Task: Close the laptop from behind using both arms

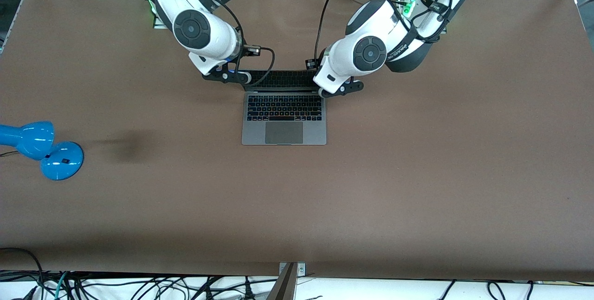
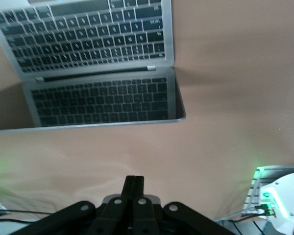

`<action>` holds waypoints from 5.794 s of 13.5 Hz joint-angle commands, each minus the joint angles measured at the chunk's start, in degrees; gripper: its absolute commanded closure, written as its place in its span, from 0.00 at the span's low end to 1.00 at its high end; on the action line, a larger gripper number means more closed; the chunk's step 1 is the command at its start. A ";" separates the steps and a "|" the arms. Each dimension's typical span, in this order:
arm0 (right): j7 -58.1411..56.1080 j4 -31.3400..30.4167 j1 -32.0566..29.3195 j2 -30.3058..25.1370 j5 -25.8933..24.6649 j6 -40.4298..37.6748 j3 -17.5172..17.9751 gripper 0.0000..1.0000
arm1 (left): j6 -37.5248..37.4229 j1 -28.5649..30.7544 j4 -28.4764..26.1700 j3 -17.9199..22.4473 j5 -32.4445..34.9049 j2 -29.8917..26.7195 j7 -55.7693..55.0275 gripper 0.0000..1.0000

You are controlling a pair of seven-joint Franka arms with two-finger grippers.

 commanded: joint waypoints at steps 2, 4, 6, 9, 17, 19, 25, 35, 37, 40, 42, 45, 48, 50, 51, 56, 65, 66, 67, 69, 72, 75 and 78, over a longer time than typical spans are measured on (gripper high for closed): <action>-3.18 -1.81 -0.26 0.37 1.03 -0.12 0.01 1.00 | 1.45 -0.33 0.73 0.53 0.81 1.06 -0.28 1.00; -4.93 -1.81 -0.61 0.46 0.85 0.49 -0.25 1.00 | 1.45 -0.24 0.99 0.71 2.47 1.23 -0.28 1.00; -5.99 -1.72 -1.13 0.90 0.33 2.16 -0.52 1.00 | 2.41 -0.24 1.34 0.71 4.50 2.19 -0.46 1.00; -7.30 -1.81 -2.19 1.69 0.24 4.54 -0.52 1.00 | 4.00 -0.07 1.43 0.79 4.59 3.25 -0.28 1.00; -11.26 -1.81 -2.98 4.94 0.15 11.48 -0.78 1.00 | 4.79 0.11 1.61 1.15 4.59 3.87 0.16 1.00; -11.97 -1.72 -2.98 5.73 -0.11 12.80 -1.49 1.00 | 4.79 0.11 1.96 1.23 4.51 4.13 0.16 1.00; -13.38 -1.28 -2.98 7.13 -3.02 17.63 -1.57 1.00 | 4.79 0.11 2.92 1.58 4.68 4.84 0.24 1.00; -13.73 2.23 -2.46 14.07 -8.81 22.12 -2.80 1.00 | 4.79 -0.07 8.19 2.29 8.55 11.34 -0.37 1.00; -14.77 4.25 -2.28 16.45 -8.91 22.29 -3.33 1.00 | 4.79 -0.68 10.03 3.60 8.64 13.09 -0.37 1.00; -17.06 6.88 -1.49 18.99 -8.91 22.38 -5.26 1.00 | 4.79 -0.95 12.06 3.69 11.36 15.73 -0.55 1.00; -17.42 9.34 0.08 21.19 -8.82 22.38 -6.75 1.00 | 5.49 -0.95 13.12 3.96 11.54 17.22 -0.46 1.00; -17.42 12.33 2.37 24.53 -8.90 24.22 -8.51 1.00 | 9.10 -1.03 13.38 4.22 13.64 19.59 -0.28 1.00; -17.33 14.27 4.13 27.70 -8.90 27.21 -9.74 1.00 | 9.71 -1.38 14.52 4.57 16.01 21.79 -0.28 1.00; -17.42 15.85 4.66 29.37 -8.99 27.31 -10.27 1.00 | 11.55 -1.82 14.53 5.36 16.98 23.20 -0.28 1.00; -17.68 16.81 4.75 30.77 -10.04 27.74 -10.71 1.00 | 12.26 -2.52 14.61 6.23 16.99 23.82 -0.11 1.00; -19.87 17.62 4.75 33.33 -11.63 30.73 -11.06 1.00 | 15.16 -6.57 14.88 10.99 17.25 25.93 0.33 1.00; -20.41 17.70 4.84 34.30 -11.45 31.00 -11.77 1.00 | 15.43 -6.75 16.64 11.08 17.34 27.51 -0.28 1.00; -19.97 17.88 5.01 34.04 -11.45 30.91 -11.77 0.99 | 15.43 -6.57 16.64 11.08 17.34 27.34 -0.37 1.00; -19.88 18.05 5.28 33.77 -11.37 30.91 -11.77 0.84 | 15.34 -5.96 16.72 10.99 16.99 26.90 -0.46 0.69; -19.97 17.97 5.28 32.37 -11.54 30.82 -11.94 0.31 | 14.91 -4.38 16.64 10.90 17.43 25.85 0.24 0.00; -21.81 16.65 5.28 27.55 -13.20 30.12 -12.65 0.00 | 12.20 -3.76 16.55 10.73 17.51 22.17 0.16 0.00; -22.43 14.19 5.02 20.26 -13.65 25.05 -12.65 0.00 | 6.50 -2.97 15.84 10.90 19.79 15.32 0.51 0.00; -21.73 14.10 3.70 12.35 -17.15 15.55 -12.74 0.01 | -3.88 -1.74 16.11 10.64 20.33 7.85 3.30 0.00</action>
